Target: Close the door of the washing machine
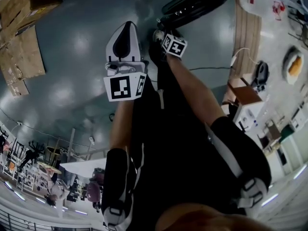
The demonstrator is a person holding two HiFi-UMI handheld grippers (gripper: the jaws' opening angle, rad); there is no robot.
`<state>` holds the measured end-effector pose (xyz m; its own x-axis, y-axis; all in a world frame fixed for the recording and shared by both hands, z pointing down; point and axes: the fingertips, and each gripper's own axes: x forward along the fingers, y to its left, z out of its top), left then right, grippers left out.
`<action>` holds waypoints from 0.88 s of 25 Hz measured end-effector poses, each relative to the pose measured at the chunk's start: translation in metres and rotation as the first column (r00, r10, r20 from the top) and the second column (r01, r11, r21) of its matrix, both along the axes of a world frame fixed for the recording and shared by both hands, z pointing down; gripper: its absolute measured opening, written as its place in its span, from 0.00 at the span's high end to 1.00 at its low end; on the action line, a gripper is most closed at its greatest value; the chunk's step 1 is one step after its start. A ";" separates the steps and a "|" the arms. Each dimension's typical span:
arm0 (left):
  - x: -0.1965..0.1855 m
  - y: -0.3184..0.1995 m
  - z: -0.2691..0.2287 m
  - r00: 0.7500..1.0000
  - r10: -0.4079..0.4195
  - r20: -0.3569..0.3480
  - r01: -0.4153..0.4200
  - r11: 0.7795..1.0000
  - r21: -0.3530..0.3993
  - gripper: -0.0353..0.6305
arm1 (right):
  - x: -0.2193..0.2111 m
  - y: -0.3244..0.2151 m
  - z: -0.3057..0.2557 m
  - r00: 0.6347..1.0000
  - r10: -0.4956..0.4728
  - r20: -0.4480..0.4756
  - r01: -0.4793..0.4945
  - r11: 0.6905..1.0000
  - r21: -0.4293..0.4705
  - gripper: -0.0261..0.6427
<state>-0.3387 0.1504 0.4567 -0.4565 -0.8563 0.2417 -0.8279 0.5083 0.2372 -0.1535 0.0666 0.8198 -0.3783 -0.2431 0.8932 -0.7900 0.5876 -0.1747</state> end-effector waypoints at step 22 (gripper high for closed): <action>-0.099 -0.019 0.025 0.951 0.309 -0.002 -0.309 0.951 -0.022 0.94 | -0.119 -0.022 -0.005 0.957 0.273 0.099 -0.275 0.961 0.015 0.81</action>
